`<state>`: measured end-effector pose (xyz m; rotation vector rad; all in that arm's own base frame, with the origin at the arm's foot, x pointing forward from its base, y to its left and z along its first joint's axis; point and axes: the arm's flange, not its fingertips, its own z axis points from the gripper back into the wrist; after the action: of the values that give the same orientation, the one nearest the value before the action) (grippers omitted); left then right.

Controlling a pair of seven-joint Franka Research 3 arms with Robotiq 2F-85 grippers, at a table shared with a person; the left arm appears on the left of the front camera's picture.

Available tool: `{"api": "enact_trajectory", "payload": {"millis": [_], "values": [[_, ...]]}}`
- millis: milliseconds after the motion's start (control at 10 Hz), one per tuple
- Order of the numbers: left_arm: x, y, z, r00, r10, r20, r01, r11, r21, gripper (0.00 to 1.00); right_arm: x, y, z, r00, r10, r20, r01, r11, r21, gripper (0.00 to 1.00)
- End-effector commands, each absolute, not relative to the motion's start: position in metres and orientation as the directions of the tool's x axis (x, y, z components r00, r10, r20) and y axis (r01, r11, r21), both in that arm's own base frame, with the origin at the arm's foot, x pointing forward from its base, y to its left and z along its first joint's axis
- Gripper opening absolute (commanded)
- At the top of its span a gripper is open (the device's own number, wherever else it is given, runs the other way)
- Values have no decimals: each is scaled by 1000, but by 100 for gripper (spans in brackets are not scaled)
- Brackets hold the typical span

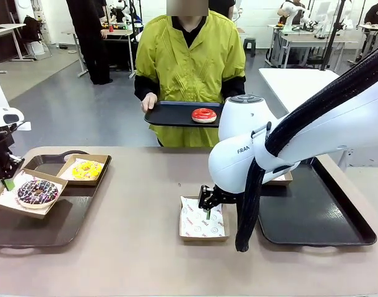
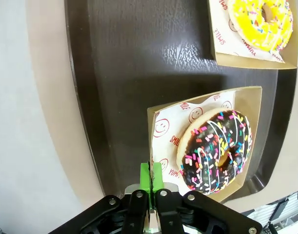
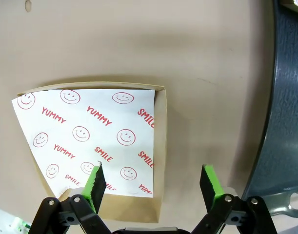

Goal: Individually package the donuts and arrange them on the tray.
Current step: Place the picked Paper togo box on the Handle tray while simultaneously picking up another Paper togo box from the table with the other hand.

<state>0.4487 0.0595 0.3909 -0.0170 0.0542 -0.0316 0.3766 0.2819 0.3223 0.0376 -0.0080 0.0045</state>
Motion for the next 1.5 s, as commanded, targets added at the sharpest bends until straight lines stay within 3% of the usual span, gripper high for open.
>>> {"api": "enact_trajectory", "payload": {"millis": [0, 300, 400, 500, 600, 700, 900, 1000, 1100, 1200, 1400], "values": [[441, 62, 388, 1000, 0, -20, 1, 999, 38, 1, 372, 283, 319, 999, -25, 21, 24, 998, 52, 100], [443, 62, 384, 1000, 16, -3, -15, 998, 64, 1, 373, 282, 318, 1000, -23, 10, 22, 998, 56, 100], [442, 62, 382, 1000, 19, -2, -19, 997, 73, 8, 374, 281, 315, 1000, -13, 9, 13, 998, 57, 77], [443, 62, 381, 1000, 21, -5, -21, 997, 81, 50, 375, 280, 313, 1000, -14, 0, 14, 998, 61, 42], [443, 62, 380, 1000, 23, -6, -23, 996, 88, 57, 375, 280, 312, 1000, -14, -8, 15, 998, 65, 19], [442, 62, 380, 1000, 23, -8, -22, 996, 88, 98, 375, 280, 312, 1000, -16, -10, 16, 998, 66, 0], [442, 62, 381, 1000, 24, -8, -23, 996, 88, 100, 376, 280, 312, 1000, -23, -10, 23, 998, 67, 0], [442, 62, 380, 1000, 24, -10, -23, 996, 86, 100, 376, 280, 311, 1000, -25, -11, 26, 997, 67, 5], [442, 62, 381, 1000, 26, -13, -25, 996, 85, 90, 376, 280, 311, 1000, -26, -12, 27, 997, 68, 0], [442, 62, 381, 1000, 27, -16, -25, 996, 85, 100, 375, 281, 312, 1000, -25, -11, 26, 997, 69, 0], [443, 63, 383, 999, 25, -24, -23, 997, 69, 100, 375, 281, 312, 999, -33, -3, 33, 996, 80, 0]]}}
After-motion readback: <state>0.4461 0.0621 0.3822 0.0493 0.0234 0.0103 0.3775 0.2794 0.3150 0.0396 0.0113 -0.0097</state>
